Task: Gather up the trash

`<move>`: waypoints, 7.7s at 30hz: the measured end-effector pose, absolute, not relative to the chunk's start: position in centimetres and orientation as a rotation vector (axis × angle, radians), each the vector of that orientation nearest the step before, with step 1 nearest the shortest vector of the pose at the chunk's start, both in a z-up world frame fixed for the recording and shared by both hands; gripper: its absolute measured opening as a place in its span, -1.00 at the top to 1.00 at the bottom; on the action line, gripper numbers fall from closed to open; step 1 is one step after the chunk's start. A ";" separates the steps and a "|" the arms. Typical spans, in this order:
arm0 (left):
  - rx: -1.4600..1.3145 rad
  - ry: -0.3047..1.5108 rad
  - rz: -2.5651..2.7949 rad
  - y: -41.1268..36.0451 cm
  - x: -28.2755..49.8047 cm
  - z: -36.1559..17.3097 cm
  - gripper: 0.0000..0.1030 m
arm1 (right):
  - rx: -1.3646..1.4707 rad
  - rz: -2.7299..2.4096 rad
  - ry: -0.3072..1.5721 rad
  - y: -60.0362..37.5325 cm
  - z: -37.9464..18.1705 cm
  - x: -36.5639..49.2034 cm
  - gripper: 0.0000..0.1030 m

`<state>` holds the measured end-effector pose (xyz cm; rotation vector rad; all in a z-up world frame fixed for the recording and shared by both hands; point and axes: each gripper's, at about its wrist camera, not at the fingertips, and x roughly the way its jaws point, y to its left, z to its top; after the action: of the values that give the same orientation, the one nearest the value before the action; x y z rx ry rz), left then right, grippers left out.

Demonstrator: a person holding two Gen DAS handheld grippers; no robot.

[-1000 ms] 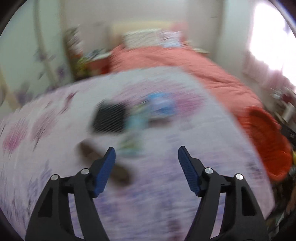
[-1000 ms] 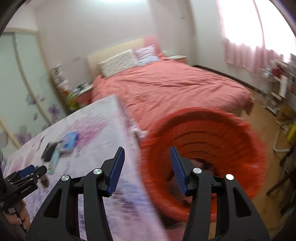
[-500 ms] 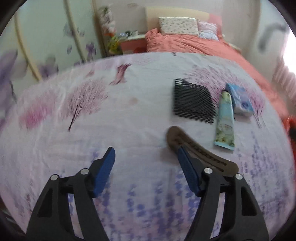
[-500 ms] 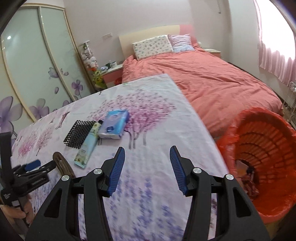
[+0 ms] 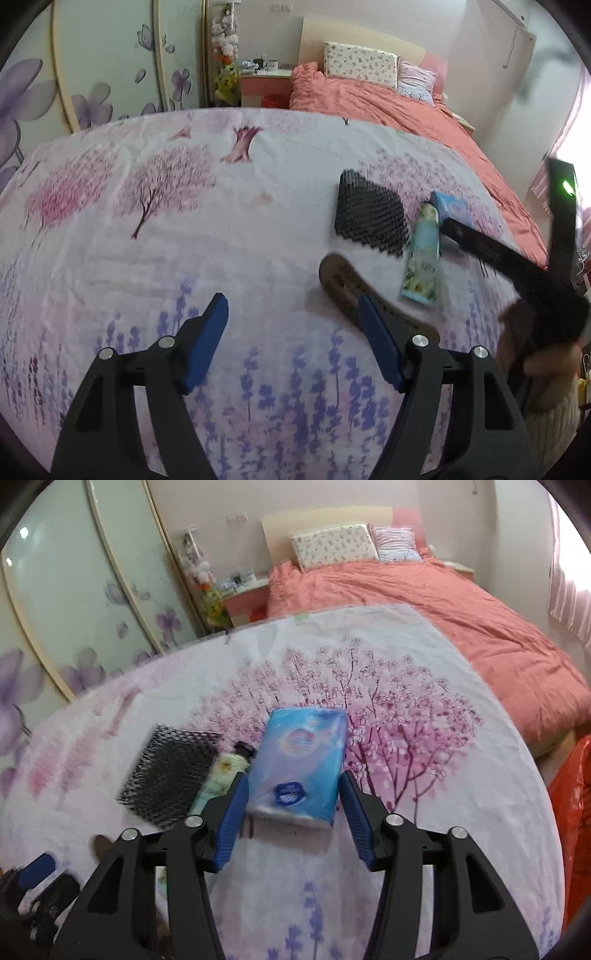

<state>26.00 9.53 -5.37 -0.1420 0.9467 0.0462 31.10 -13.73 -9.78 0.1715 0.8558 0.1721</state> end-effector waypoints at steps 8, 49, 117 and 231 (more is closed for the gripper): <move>-0.157 0.955 0.008 7.9 25.7 -6.0 -0.51 | 0.132 0.146 0.871 -13.0 -9.8 32.6 0.01; -0.095 0.945 0.076 7.6 28.7 -8.0 0.39 | 0.174 0.055 0.860 -21.4 -10.1 25.8 0.07; 0.025 0.893 -0.009 2.7 33.9 -5.2 -0.10 | 0.319 0.110 0.732 -25.4 -7.1 19.7 0.01; 0.050 0.565 -0.065 -0.3 -3.4 -0.8 -0.92 | 0.122 -0.479 0.464 -22.8 -2.8 -9.0 -0.96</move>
<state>-3.39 -0.29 -0.85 0.0496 0.5654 -0.0648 -9.00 -22.82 -2.80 0.1216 0.4644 -0.4794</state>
